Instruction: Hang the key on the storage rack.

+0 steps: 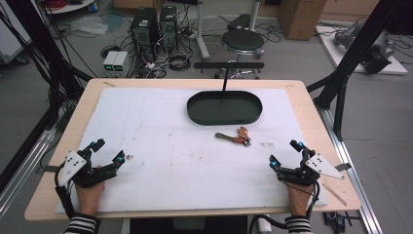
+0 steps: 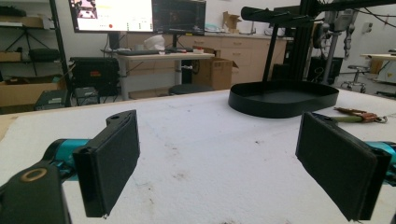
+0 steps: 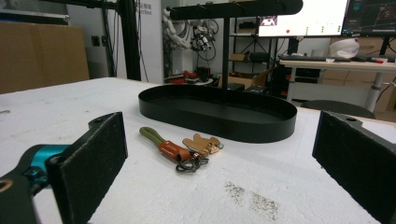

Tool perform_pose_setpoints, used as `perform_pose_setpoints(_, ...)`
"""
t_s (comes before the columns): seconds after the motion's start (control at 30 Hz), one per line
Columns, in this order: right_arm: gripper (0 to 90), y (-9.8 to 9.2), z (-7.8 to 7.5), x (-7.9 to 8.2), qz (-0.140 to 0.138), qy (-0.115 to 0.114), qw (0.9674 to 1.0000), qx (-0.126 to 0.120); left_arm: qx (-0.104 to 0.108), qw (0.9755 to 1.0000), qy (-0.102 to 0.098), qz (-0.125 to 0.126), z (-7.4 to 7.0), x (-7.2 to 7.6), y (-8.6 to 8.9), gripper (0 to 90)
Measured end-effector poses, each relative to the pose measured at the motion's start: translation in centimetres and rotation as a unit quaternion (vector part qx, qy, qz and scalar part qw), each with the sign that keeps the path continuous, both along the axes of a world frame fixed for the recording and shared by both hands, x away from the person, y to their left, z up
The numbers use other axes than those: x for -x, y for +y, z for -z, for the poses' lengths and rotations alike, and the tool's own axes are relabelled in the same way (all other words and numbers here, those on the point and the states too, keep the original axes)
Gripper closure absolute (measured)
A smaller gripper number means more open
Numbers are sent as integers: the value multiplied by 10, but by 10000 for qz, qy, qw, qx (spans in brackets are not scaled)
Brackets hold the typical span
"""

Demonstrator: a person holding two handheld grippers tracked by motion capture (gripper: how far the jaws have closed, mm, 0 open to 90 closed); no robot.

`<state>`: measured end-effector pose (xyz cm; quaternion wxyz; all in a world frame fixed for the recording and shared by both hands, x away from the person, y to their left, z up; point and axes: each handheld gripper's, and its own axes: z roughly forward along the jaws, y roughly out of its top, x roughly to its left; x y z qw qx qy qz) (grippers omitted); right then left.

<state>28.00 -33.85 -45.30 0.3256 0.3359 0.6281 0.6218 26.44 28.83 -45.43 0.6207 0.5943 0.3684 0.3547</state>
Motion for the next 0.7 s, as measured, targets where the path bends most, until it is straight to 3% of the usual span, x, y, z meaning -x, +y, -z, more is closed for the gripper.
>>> perform_pose_setpoints(0.7,21,0,0,2,-10,-8,10000,-36,-50,10000,-12,-6,0,0,-1,141)
